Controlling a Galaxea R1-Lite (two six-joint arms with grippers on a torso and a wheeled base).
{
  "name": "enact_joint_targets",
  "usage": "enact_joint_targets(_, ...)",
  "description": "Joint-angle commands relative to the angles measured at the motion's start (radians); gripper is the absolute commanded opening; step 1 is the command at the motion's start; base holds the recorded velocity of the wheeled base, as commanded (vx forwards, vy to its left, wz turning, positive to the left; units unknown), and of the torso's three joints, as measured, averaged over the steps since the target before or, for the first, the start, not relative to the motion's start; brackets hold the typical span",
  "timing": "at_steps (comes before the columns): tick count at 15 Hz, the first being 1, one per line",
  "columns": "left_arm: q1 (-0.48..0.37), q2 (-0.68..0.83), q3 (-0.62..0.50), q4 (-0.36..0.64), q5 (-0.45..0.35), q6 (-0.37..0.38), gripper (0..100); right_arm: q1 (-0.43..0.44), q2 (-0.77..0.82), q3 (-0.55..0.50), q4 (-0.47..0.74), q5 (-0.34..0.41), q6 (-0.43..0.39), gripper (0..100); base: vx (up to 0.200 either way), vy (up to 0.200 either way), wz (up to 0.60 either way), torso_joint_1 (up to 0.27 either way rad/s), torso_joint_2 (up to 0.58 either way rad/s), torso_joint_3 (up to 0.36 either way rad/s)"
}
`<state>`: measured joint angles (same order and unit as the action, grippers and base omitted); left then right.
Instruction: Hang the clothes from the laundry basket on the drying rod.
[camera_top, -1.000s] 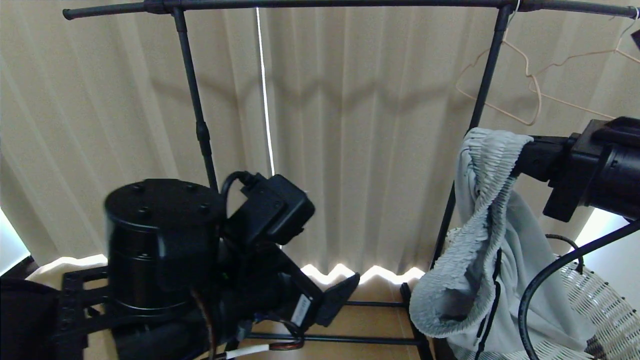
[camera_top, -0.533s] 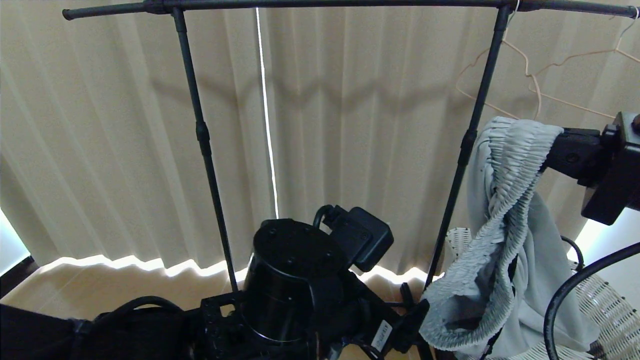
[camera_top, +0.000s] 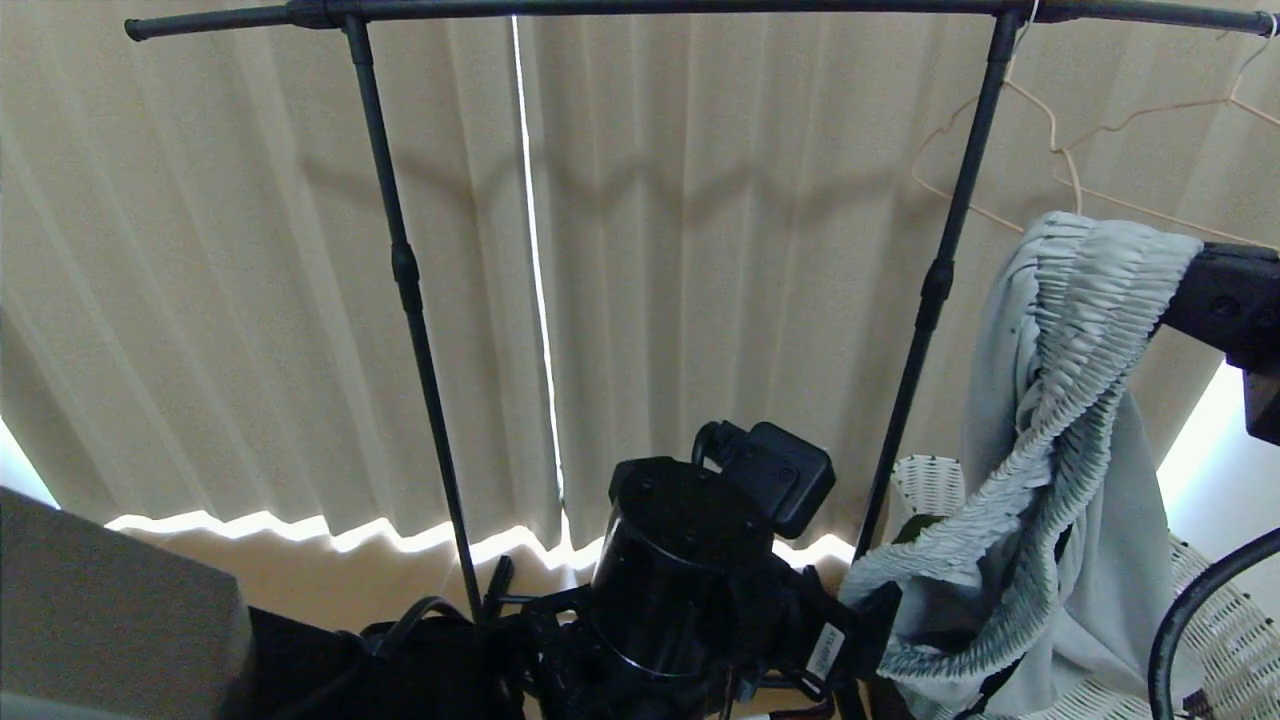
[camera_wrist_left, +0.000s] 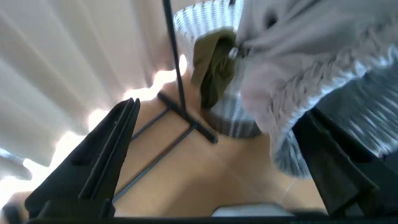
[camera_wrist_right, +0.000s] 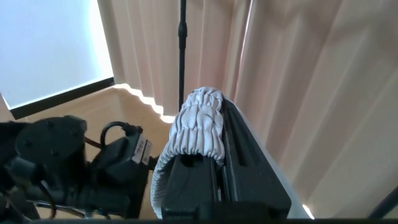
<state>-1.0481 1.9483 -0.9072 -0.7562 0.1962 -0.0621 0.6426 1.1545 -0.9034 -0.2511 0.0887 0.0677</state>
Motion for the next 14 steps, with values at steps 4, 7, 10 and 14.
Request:
enact_joint_targets(4, -0.003, 0.032, 0.054, -0.022, 0.003, -0.036, 100, 0.0, -0.013, 0.0, -0.005, -0.001, -0.002, 0, 0.0, 0.0, 0.0, 0.0, 0.0, 0.0)
enact_joint_targets(7, -0.003, 0.029, 0.08, -0.054, 0.006, -0.033, 0, -0.006, -0.004, -0.006, -0.008, -0.001, -0.002, 0, 0.0, 0.0, 0.0, 0.0, 0.0, 0.0)
enact_joint_targets(10, -0.029, 0.015, 0.159, -0.157, 0.124, -0.005, 0, -0.014, 0.01, -0.006, -0.008, -0.004, -0.002, 0, 0.0, 0.0, 0.0, 0.0, 0.0, 0.0)
enact_joint_targets(14, -0.029, -0.138, 0.361, -0.261, 0.174, 0.088, 0, -0.066, 0.071, -0.017, -0.014, -0.006, -0.002, 0, 0.0, 0.0, 0.0, 0.0, 0.0, 0.0)
